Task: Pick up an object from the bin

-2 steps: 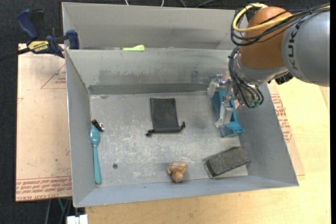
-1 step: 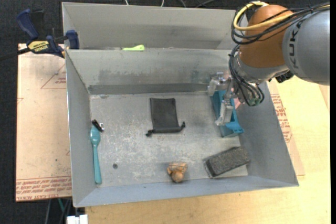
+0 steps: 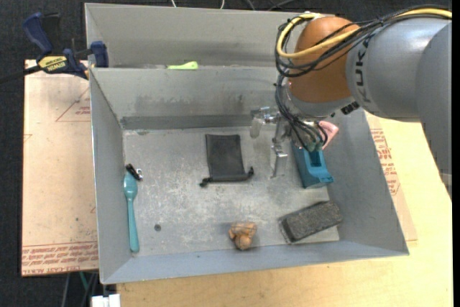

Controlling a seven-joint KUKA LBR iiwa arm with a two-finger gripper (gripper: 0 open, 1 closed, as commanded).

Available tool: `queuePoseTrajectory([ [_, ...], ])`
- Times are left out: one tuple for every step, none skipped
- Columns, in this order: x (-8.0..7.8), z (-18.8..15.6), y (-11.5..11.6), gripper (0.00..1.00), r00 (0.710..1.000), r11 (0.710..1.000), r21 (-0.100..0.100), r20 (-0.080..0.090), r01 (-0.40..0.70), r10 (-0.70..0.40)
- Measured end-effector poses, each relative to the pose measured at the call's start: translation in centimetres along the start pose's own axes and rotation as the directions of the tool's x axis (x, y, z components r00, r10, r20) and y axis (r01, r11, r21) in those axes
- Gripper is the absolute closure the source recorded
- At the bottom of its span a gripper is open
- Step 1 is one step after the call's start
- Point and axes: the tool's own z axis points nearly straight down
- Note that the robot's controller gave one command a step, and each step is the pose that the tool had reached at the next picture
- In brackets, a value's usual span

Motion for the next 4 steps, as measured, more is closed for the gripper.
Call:
queuePoseTrajectory([
  [0.8,-0.6,-7.6,0.0,0.988,0.988,0.0,0.004,-0.152,0.152],
  [-0.2,-0.5,-0.2,0.0,1.0,1.0,-0.003,0.003,0.021,-0.021],
  [0.5,2.9,3.9,0.0,0.99,0.99,0.002,0.005,-0.139,0.139],
  [-0.3,3.4,8.1,1.0,0.973,0.973,-0.001,0.013,0.229,-0.229],
])
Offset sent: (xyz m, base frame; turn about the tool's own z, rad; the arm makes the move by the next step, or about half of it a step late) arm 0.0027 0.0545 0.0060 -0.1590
